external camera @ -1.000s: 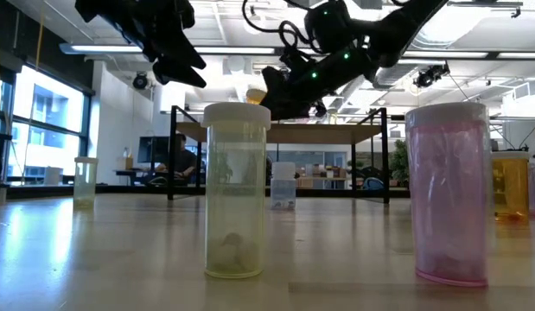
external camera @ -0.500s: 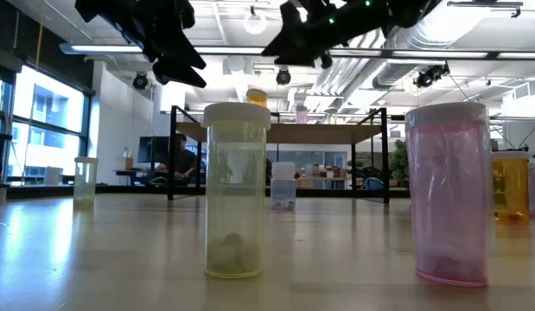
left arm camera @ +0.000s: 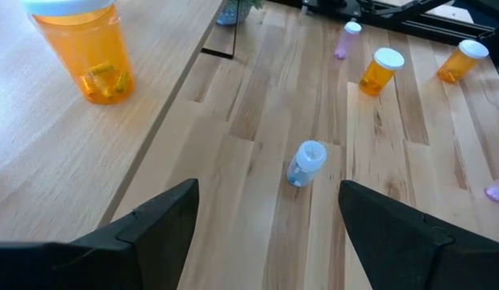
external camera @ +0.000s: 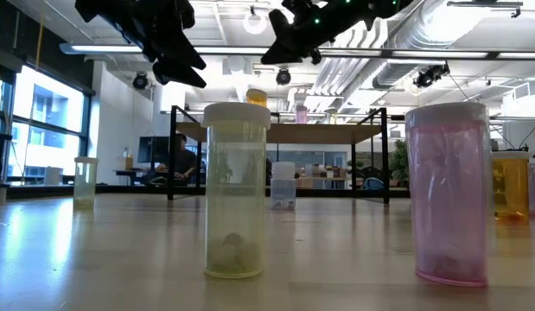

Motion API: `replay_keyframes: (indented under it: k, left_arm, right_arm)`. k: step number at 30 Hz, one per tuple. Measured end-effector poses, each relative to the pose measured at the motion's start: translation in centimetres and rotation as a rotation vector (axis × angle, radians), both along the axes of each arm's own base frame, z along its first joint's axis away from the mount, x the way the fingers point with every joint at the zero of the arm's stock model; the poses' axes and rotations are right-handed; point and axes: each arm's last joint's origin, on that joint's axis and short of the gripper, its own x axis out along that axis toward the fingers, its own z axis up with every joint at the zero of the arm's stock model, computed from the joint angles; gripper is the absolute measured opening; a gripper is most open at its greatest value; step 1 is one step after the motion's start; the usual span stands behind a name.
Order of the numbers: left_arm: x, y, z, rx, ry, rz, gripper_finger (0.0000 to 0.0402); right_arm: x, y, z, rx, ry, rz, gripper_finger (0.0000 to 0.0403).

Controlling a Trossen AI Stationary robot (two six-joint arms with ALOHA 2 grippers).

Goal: Pick and place medicine bottles onto shelf by color
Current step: Put the top orange pill bottle on the shelf

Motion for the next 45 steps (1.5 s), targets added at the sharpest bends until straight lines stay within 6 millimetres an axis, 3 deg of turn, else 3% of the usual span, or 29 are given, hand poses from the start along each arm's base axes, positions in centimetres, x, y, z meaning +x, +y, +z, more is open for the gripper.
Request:
replay_keyframes:
  k: [5,16,45]
  left_arm:
    - [0.0,0.0,0.0,0.0,0.0,0.0,0.0289]
    - [0.0,0.0,0.0,-0.005,-0.001,0.007,0.0289]
    - [0.0,0.0,0.0,-0.006,-0.002,0.007,0.0289]
  right_arm:
    - [1.1,-0.8,-1.8,0.04,0.009,0.036,0.0008]
    - [2.0,-1.3,-3.6,0.066,0.039,0.052,0.0001]
    - [1.6,-1.8,-4.1,0.131,0.079,0.052,0.0]
